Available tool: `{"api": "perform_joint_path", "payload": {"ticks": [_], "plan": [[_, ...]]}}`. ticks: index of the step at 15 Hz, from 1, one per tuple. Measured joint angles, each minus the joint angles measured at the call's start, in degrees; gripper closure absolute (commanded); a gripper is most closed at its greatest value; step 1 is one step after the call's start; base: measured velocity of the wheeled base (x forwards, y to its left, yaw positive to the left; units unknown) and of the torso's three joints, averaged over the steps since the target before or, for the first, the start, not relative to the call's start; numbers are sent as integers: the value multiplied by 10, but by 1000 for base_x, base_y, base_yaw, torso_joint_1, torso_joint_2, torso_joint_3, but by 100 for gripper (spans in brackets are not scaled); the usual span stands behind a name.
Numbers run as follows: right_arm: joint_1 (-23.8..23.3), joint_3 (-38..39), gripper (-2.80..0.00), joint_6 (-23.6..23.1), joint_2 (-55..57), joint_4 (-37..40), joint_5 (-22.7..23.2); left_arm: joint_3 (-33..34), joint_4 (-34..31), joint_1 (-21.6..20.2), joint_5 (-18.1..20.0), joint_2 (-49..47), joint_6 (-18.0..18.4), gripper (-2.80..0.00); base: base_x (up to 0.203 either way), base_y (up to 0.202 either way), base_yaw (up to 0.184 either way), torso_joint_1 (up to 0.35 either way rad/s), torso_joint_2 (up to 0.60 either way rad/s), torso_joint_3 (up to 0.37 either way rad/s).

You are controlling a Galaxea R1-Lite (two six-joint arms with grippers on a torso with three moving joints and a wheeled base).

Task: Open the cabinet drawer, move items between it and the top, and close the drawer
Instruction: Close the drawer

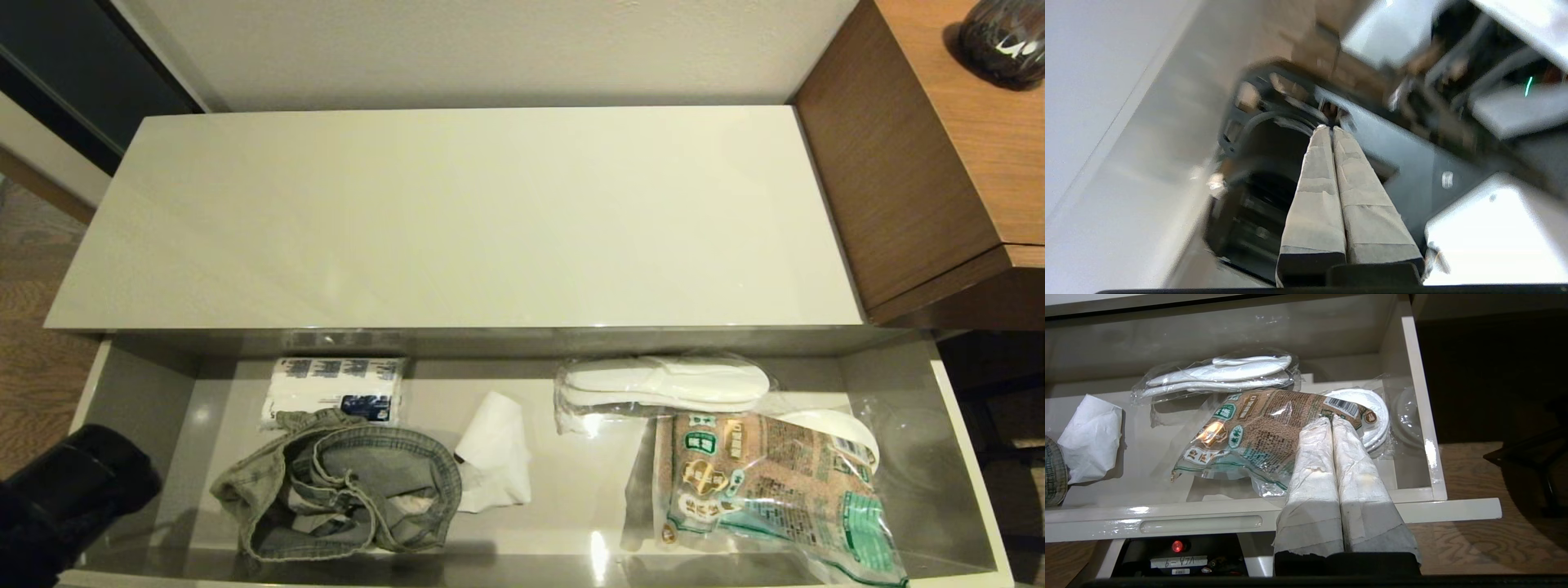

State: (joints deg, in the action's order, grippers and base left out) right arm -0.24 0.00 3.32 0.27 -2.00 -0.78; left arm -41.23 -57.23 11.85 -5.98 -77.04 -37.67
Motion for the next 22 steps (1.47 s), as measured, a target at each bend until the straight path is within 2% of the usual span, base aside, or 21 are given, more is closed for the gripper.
{"api": "perform_joint_path", "payload": {"ticks": [5,7,12,14,18,20,22], "plan": [[0,0,0,0,0,0,0,-9,-2,81,56,-43,0,0,0,0,0,0,0,0],[0,0,0,0,0,0,0,-11,4,94,63,-63,-7,0,0,0,0,0,0,0],[0,0,0,0,0,0,0,25,131,116,44,-64,-37,0,0,0,0,0,0,0],[0,0,0,0,0,0,0,42,135,136,43,-66,-39,0,0,0,0,0,0,0],[0,0,0,0,0,0,0,60,140,148,42,-74,-40,0,0,0,0,0,0,0],[0,0,0,0,0,0,0,64,141,148,24,-86,-53,0,0,0,0,0,0,0],[0,0,0,0,0,0,0,64,156,148,-10,-98,-74,0,0,0,0,0,0,0]]}}
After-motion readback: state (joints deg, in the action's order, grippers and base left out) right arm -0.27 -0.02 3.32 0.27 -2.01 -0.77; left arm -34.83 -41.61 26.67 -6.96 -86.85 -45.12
